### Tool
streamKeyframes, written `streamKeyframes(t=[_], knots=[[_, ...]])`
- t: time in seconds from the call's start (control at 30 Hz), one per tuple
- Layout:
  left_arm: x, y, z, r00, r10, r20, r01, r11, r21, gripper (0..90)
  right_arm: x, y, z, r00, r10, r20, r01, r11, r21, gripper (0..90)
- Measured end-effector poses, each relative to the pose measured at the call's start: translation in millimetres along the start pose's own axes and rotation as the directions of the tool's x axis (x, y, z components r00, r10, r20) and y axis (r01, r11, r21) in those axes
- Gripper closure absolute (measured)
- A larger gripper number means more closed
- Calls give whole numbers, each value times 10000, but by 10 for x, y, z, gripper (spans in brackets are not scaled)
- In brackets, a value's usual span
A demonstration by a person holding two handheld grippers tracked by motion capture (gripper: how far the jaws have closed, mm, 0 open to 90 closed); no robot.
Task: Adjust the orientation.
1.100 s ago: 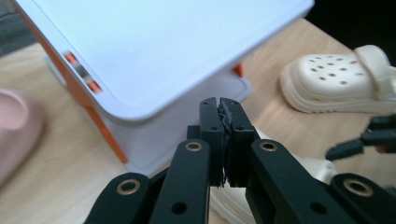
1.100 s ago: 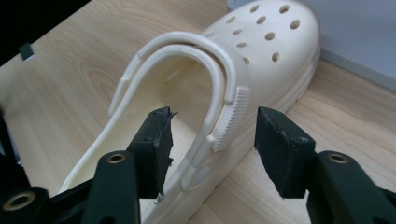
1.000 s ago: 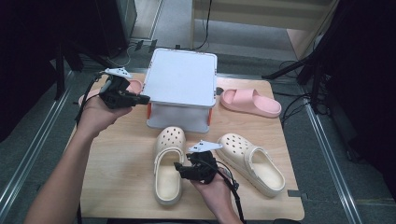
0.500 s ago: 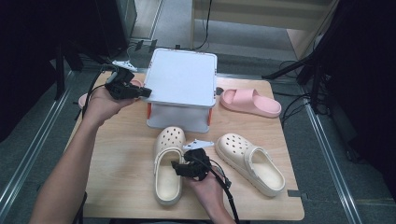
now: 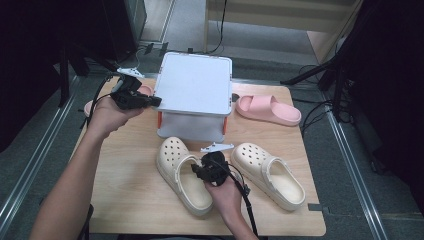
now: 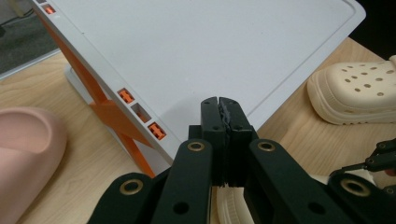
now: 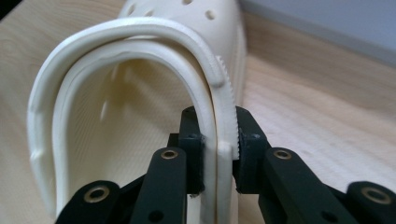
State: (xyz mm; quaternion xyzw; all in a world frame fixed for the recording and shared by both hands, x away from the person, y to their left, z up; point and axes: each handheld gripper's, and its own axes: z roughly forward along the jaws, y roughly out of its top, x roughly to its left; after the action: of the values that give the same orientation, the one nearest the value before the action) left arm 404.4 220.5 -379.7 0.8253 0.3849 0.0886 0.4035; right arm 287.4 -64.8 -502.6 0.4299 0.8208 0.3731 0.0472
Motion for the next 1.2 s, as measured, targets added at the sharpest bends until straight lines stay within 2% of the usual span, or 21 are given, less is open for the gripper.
streamKeyframes(t=[0.17,0.3,0.37,0.47,0.53,0.6,0.83,0.9,1.0,1.07,1.2], knots=[[-31,-3,3,9999,81,-81,-81,10000,0,895,-38,82,-3,9998,147,113,-147,9999,-32,788],[-42,-7,7,9999,105,-59,-105,9999,-35,894,-84,218,-7,9996,265,101,-263,9995,-192,788],[-40,-7,5,9999,99,-93,-100,9999,-45,894,-107,293,4,9996,239,122,-238,9997,-81,789],[-34,-9,3,9999,69,-73,-69,10000,-47,894,-113,403,-3,9994,345,21,-344,9983,-460,788],[-48,-6,6,9998,123,-144,-124,9999,-28,894,-111,481,-19,9993,168,337,-144,9975,-689,788],[-59,-3,10,9998,135,-158,-136,9999,-15,895,-148,553,-19,9986,361,386,-325,9954,-900,788],[-45,-6,8,9998,118,-140,-119,9999,-40,895,-307,724,197,9905,1146,757,-1037,9853,-1357,782],[-45,-7,8,9998,128,-138,-129,9999,-50,895,-315,729,254,9891,1156,907,-1022,9848,-1406,778],[-45,-8,6,9998,144,-146,-144,9999,-45,895,-330,707,345,9874,968,1250,-815,9891,-1224,771],[-48,-8,7,9998,158,-156,-159,9999,-39,895,-353,690,361,9879,1126,1066,-1002,9883,-1152,748],[-43,-8,8,9998,134,-125,-135,9999,-39,895,-370,664,301,9931,1000,618,-914,9873,-1300,584]])
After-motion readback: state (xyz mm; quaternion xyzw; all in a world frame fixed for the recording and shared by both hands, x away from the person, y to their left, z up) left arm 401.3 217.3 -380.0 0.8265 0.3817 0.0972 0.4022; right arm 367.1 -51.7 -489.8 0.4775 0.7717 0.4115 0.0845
